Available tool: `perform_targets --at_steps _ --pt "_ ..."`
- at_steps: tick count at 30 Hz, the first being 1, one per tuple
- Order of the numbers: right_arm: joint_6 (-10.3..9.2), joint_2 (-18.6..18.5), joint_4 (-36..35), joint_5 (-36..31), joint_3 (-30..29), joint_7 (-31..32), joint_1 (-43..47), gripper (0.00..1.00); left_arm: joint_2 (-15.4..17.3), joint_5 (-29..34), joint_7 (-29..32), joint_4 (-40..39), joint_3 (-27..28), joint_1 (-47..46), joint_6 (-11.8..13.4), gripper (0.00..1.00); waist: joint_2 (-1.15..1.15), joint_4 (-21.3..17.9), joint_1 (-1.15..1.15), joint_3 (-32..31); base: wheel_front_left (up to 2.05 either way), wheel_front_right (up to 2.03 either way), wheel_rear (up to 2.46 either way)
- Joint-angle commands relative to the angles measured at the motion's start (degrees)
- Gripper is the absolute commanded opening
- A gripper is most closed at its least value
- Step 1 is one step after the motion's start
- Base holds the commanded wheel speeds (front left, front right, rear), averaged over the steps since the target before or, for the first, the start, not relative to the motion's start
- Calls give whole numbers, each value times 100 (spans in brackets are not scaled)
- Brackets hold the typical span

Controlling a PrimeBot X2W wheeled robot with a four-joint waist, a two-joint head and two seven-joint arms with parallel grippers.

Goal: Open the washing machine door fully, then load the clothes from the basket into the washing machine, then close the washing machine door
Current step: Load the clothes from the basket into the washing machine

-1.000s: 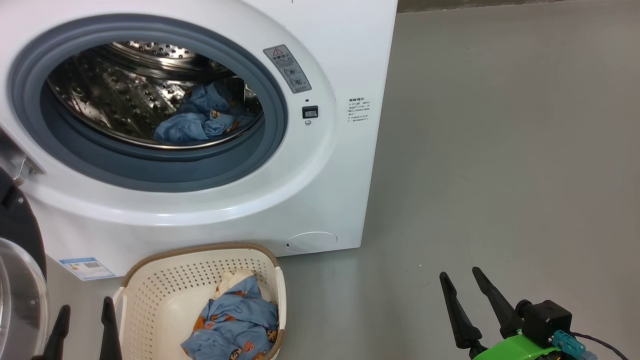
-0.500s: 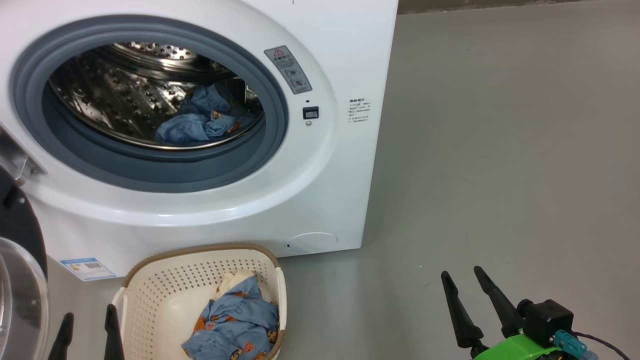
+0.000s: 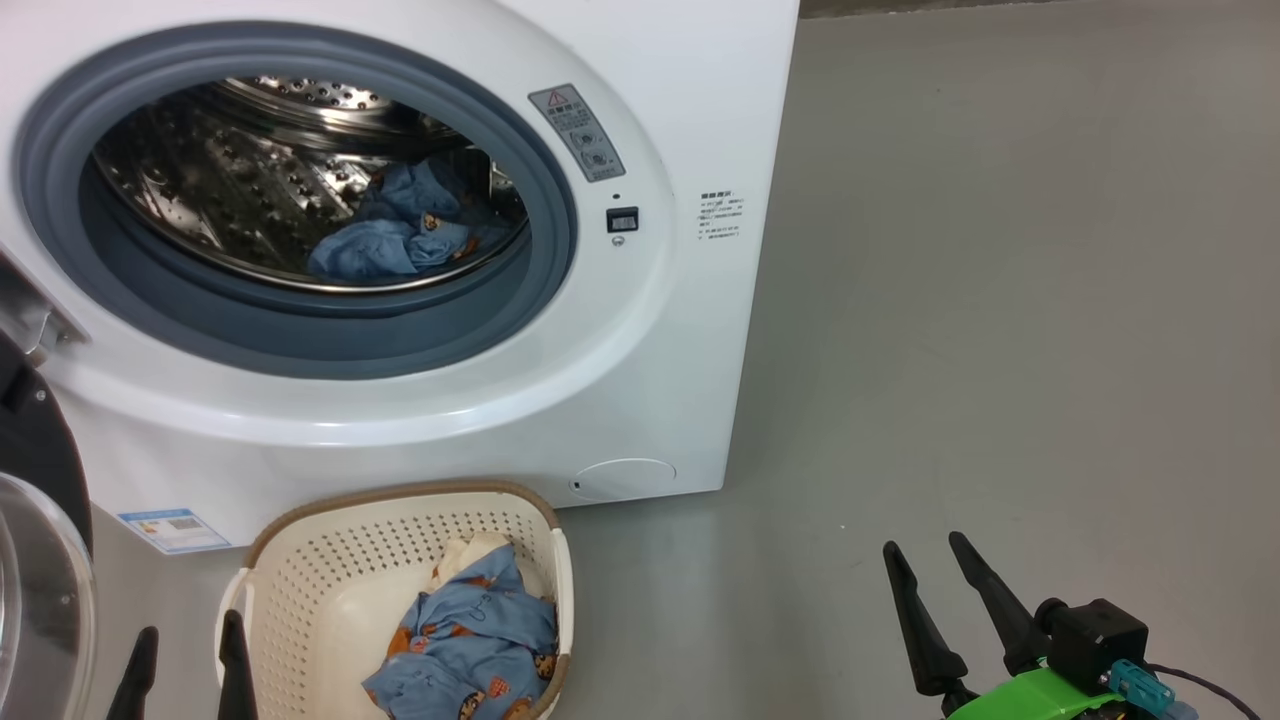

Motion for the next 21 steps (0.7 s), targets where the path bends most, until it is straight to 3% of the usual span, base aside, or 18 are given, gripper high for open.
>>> perform_targets --at_steps 1,21 --pt "17 -9 -143 44 130 -44 -81 100 46 54 -37 -110 173 -51 -8 100 0 5 0 8 0 0 0" --pt "17 -9 -269 27 145 -44 -217 100 223 -288 -37 448 -337 -379 -8 100 0 -77 0 551 0 0 0"
